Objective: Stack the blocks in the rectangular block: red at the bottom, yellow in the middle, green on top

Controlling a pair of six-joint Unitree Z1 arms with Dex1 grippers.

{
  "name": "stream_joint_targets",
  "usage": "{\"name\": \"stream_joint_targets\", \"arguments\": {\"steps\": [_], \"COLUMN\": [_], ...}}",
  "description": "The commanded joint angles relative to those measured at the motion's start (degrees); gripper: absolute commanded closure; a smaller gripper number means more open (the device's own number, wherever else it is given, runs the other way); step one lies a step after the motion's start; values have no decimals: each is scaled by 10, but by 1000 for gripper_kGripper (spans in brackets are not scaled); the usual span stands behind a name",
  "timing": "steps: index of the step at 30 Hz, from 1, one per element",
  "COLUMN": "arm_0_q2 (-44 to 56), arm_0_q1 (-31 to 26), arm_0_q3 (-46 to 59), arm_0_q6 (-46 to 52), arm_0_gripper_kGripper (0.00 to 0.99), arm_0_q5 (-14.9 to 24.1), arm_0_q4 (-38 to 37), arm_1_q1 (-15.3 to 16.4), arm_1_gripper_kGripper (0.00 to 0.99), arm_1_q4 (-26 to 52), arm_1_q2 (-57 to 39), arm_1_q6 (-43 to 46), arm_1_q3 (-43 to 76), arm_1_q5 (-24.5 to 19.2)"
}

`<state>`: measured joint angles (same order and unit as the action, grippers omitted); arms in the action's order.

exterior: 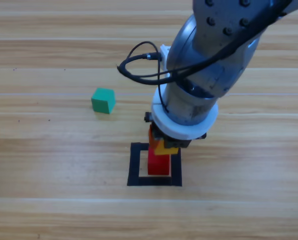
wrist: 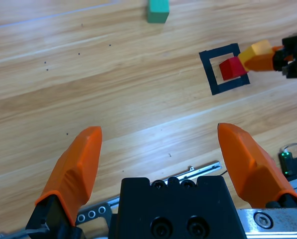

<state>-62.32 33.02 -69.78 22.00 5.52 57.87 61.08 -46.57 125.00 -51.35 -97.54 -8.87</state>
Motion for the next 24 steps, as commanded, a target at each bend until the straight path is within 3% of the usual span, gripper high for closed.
{"name": "stream_joint_targets", "arguments": {"steps": [1,24], "arm_0_q2": [-9,-18], "arm_0_q1": [-8,-8], "arm_0_q3": [22,42], "arm_0_q6": [8,14], "arm_0_gripper_kGripper": [2,4], "arm_0_q5": [-11,-14], "arm_0_q4": [-22,-46], "arm_1_q1": [25,26], "arm_1_gripper_kGripper": [872,870], "arm_1_q4": [-5,-5], "arm_1_q2": [31,56], "arm_1_q6": [4,4], "arm_1_q3": [-6,-14], "arm_1_q5": [9,5]}}
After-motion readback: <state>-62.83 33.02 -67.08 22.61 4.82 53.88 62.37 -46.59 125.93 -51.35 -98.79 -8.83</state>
